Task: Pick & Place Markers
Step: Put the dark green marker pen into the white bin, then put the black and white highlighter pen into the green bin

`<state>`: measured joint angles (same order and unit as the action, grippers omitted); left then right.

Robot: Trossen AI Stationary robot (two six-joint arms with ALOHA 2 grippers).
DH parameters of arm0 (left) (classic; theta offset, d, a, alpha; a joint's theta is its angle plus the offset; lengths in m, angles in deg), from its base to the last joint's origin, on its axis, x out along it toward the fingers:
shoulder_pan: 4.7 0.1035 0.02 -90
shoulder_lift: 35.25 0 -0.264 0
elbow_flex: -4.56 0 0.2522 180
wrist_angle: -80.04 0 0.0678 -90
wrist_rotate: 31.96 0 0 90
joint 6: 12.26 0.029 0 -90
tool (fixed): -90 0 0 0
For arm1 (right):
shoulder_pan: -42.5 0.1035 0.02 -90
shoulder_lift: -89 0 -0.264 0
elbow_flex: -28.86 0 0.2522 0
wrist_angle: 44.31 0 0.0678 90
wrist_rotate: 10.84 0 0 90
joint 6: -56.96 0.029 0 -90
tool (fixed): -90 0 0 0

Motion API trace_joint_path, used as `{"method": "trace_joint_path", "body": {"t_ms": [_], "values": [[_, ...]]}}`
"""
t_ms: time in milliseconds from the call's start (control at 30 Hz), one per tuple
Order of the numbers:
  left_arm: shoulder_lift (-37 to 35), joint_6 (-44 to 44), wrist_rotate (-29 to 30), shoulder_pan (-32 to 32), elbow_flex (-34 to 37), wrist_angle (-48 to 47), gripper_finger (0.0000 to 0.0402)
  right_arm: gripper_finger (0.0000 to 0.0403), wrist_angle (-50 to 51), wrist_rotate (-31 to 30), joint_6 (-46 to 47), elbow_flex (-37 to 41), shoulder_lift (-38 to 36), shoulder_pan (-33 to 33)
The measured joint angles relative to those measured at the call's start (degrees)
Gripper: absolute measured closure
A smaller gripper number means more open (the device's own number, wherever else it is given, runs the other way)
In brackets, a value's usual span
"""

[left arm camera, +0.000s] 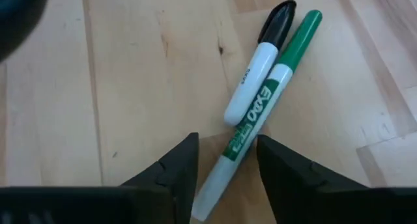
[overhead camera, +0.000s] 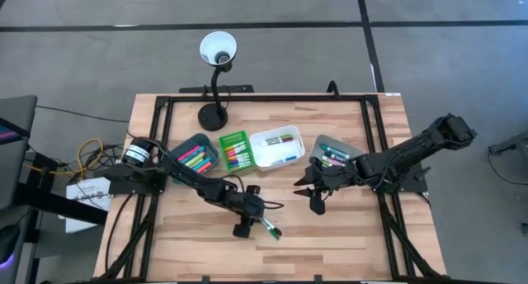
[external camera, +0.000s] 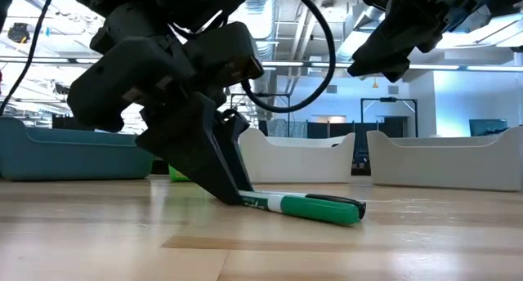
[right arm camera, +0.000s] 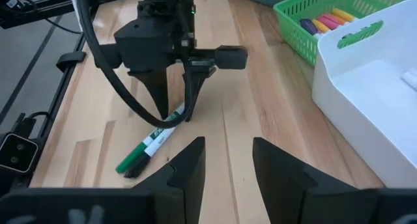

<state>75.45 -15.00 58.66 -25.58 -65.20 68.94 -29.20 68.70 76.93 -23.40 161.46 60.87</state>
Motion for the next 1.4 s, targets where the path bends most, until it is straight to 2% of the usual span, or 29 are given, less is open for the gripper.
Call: {"method": "trace_joint_path", "body": {"t_ms": [133, 433, 700, 833, 933, 1067, 1133, 1167, 1300, 1400], "values": [[0.1, 0.1, 0.1, 0.0, 1.8, 1.2, 0.0272, 0.0285, 0.0, 0.0, -0.4, 0.0, 0.0, 0.0], [0.0, 2.1, -1.3, 0.1, 3.3, 2.8, 0.0380, 0.0285, 0.0, 0.0, -0.5, 0.0, 0.0, 0.0], [-2.5, 2.4, -2.6, -0.8, 3.9, 4.9, 0.0363, 0.0285, 0.0, 0.0, -1.0, 0.0, 0.0, 0.0], [-9.0, -0.8, 7.5, -0.6, 3.8, 5.2, 0.0380, 0.0285, 0.4, 0.0, -1.1, 0.0, 0.0, -0.1], [-14.2, -0.3, 14.0, 1.3, 3.7, 4.4, 0.0376, 0.0285, 0.9, 0.0, -1.1, 0.0, 0.0, -0.1], [-20.4, 1.2, 15.3, 5.1, 3.7, 3.8, 0.0368, 0.0285, 1.7, -0.7, -1.1, 0.0, 0.0, -0.2], [-22.3, 3.0, 14.1, 7.9, 3.7, 3.4, 0.0372, 0.0285, 2.0, -1.6, -1.1, 0.0, 0.0, -0.3], [-22.8, 3.4, 15.4, 9.6, 3.7, 3.7, 0.0377, 0.0285, 1.7, -0.8, -1.1, 0.0, 0.0, -0.3], [-22.6, 3.7, 15.7, 16.5, 3.6, 4.0, 0.0396, 0.0285, 1.7, 0.6, -1.1, 0.0, 0.0, -0.6], [-20.9, 3.9, 14.6, 20.4, 3.6, 3.6, 0.0398, 0.0285, 1.8, -0.4, -1.0, 0.0, 0.0, -1.3]]}}
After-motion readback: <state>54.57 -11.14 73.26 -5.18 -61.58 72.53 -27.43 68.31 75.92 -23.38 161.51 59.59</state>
